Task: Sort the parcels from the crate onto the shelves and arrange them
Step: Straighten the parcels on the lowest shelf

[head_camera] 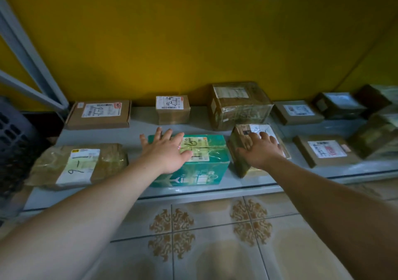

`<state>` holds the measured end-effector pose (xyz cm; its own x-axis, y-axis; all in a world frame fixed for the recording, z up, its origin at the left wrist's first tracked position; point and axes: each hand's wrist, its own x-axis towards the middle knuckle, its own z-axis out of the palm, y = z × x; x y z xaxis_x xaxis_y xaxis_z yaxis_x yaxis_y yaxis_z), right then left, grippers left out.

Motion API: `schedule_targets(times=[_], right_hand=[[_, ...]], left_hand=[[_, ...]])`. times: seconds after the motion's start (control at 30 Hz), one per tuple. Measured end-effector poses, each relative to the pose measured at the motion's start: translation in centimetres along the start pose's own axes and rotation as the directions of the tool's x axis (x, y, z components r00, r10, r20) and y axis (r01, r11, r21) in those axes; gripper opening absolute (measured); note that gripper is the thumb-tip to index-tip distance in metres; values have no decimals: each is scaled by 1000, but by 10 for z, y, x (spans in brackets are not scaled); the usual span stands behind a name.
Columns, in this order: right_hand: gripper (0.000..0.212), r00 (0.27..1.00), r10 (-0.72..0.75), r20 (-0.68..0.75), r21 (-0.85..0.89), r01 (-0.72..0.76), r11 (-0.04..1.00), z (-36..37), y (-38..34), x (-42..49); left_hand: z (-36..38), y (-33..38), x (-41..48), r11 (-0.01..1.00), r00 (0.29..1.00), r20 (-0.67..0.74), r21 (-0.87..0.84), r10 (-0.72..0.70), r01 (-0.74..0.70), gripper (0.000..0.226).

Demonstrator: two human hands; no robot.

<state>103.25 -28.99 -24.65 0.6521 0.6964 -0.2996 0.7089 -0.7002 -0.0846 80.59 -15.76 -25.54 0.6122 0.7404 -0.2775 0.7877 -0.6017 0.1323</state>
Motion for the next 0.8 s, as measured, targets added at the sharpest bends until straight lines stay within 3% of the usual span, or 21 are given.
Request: schedule_targets(times=[0.3,0.57,0.8], right_hand=[[95,996,-8,90,-88,16,996,8,33,32],[96,997,-7,77,-90,14,996,20,52,23],[92,986,-129,-101,8,131,991,1,38,63]], left_hand=[[9,29,9,994,997,-30,86,-72,74,78],[2,39,17,993,996,-24,83,-85,87,77],[12,41,28,992,993,-55,71,-105,109,90]])
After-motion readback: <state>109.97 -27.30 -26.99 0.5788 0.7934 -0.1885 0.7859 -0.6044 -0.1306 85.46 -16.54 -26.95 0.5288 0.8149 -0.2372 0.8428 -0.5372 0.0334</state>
